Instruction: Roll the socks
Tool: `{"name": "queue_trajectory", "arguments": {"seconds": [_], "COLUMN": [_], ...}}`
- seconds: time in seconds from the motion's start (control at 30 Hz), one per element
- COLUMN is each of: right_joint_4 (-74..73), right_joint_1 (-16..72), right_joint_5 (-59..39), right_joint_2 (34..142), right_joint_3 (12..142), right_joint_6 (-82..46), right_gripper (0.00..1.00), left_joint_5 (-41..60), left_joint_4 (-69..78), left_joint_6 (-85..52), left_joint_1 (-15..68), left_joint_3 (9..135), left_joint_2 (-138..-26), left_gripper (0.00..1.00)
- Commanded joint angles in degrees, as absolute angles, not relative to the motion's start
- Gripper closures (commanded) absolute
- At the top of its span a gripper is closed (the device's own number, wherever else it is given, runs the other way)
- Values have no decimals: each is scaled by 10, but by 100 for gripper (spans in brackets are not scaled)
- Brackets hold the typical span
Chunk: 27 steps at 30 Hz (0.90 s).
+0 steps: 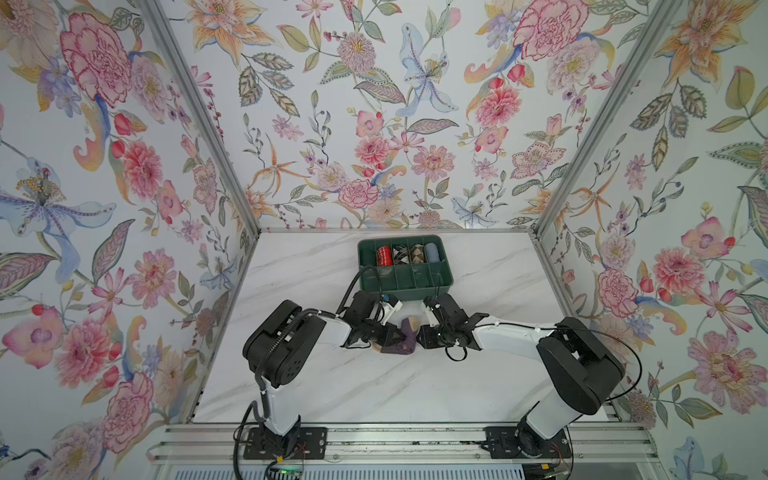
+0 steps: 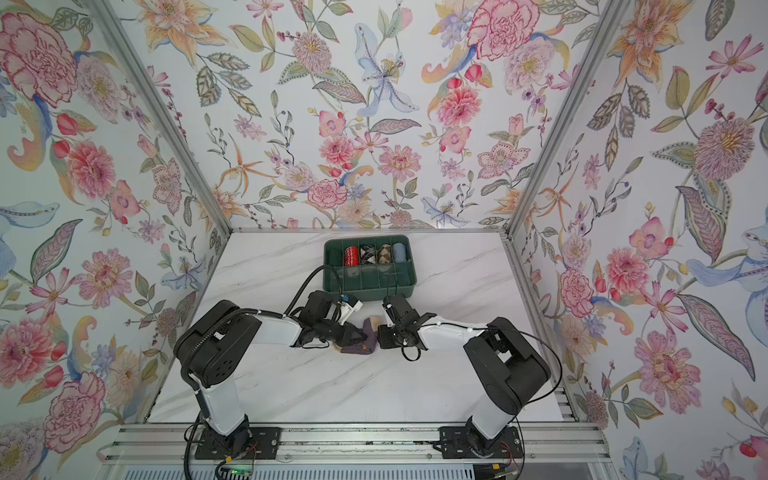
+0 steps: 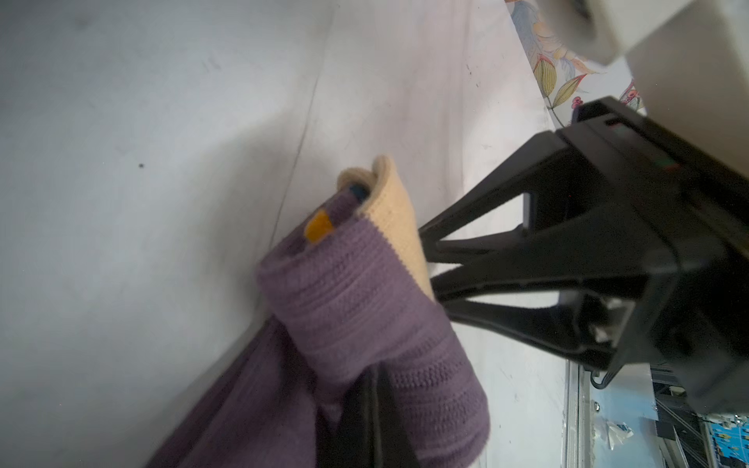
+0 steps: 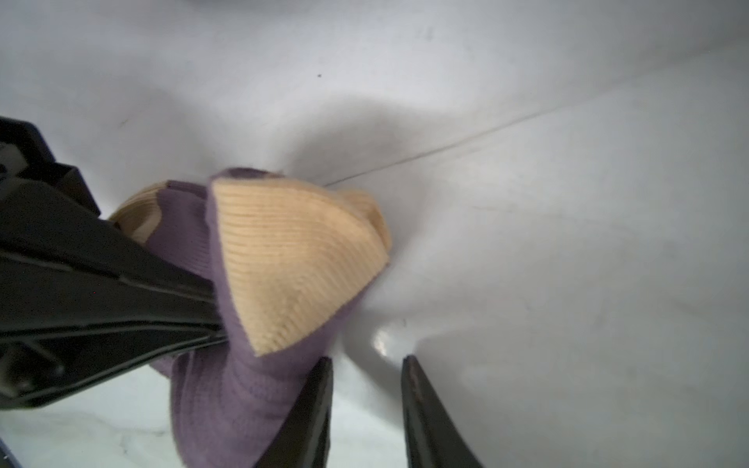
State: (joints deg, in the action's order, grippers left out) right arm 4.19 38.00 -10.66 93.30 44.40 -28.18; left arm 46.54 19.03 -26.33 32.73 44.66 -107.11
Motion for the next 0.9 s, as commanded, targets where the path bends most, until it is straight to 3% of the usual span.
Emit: {"name": "queue_trajectory", "arguments": {"seconds": [0.0, 0.17, 0.33, 0.67, 0.87], "right_joint_4": [-9, -162, -308, -467, -483], "right_joint_1": [331, 276, 265, 272, 278], "right_joint_5": [-181, -322, -397, -425, -421], "right_joint_2": [900, 889, 946, 1025, 1040], "right_joint_3": [391, 312, 281, 260, 263], "right_joint_6": [-325, -392, -462, -535, -541], "right_gripper": [68, 69, 71, 71, 70], "left_joint_5": [392, 395, 396, 402, 408], "left_joint_4": [106, 105, 99, 94, 91], "left_joint_6": [-250, -250, -246, -242, -242], "left_joint_1": [328, 329, 332, 332, 338], "left_joint_3": [433, 435, 441, 440, 449], "left_joint_2": [-1097, -1099, -1105, -1114, -1123], "left_gripper": [100, 100, 100, 100, 100]}}
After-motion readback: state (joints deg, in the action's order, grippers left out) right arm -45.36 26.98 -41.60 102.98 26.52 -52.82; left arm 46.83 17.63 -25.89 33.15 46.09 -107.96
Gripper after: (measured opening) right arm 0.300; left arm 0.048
